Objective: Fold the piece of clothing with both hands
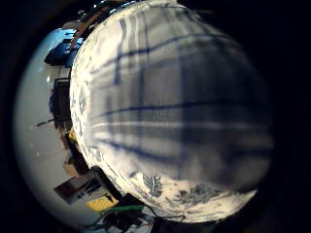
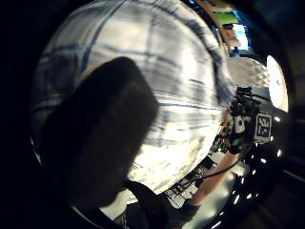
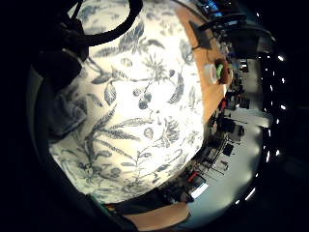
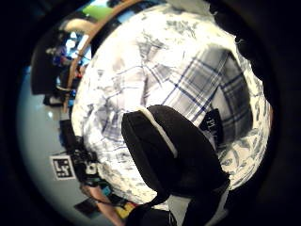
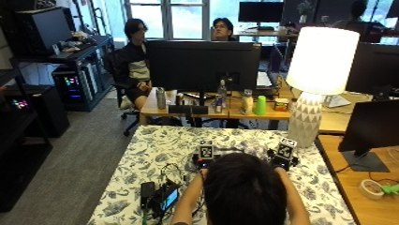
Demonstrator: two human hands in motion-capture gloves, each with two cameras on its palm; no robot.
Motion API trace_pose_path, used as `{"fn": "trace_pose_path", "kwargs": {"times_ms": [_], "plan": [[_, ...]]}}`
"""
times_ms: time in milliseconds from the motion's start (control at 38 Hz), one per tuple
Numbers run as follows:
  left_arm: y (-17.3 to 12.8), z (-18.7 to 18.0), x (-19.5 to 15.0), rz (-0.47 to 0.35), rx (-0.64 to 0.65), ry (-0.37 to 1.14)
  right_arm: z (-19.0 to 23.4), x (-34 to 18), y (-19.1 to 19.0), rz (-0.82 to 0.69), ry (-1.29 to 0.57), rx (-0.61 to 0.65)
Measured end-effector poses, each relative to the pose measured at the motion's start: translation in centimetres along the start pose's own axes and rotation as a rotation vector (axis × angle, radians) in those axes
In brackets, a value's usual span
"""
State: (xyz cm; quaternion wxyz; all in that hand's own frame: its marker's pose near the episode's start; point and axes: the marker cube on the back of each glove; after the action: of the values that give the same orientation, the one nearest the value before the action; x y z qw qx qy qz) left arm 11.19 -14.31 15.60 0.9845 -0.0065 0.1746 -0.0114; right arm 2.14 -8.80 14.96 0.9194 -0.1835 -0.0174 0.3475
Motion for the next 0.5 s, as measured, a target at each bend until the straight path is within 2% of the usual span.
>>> {"fn": "trace_pose_path", "kwargs": {"times_ms": [53,79,132,210,342,368,395,473,500], "plan": [[-0.6,1.6,-0.7,-0.096,-0.014,-0.029,1.8,0.2,0.8,0.036,-0.005,-0.179],[-0.8,2.2,-0.9,-0.114,-0.030,-0.028,2.3,0.0,0.6,0.000,-0.032,-0.181],[-0.7,2.7,-1.0,-0.112,-0.065,-0.018,2.8,-0.7,-0.7,-0.096,-0.099,-0.065],[-0.3,2.9,-0.9,-0.111,-0.115,-0.016,3.1,-1.0,-1.7,-0.114,-0.128,0.048],[-1.0,2.6,-1.0,-0.128,-0.059,-0.017,3.9,-1.6,0.6,-0.027,-0.082,-0.118],[-1.0,2.6,-1.1,-0.135,-0.056,-0.018,3.7,-2.0,0.6,-0.031,-0.091,-0.092],[-0.9,2.6,-1.1,-0.144,-0.066,-0.021,3.2,-2.6,0.3,-0.060,-0.114,-0.014],[-0.3,2.6,-1.4,-0.174,-0.128,-0.041,1.4,-4.7,-1.7,-0.223,-0.208,0.336],[-0.2,2.5,-1.5,-0.185,-0.142,-0.057,0.9,-5.1,-2.2,-0.265,-0.224,0.416]]}}
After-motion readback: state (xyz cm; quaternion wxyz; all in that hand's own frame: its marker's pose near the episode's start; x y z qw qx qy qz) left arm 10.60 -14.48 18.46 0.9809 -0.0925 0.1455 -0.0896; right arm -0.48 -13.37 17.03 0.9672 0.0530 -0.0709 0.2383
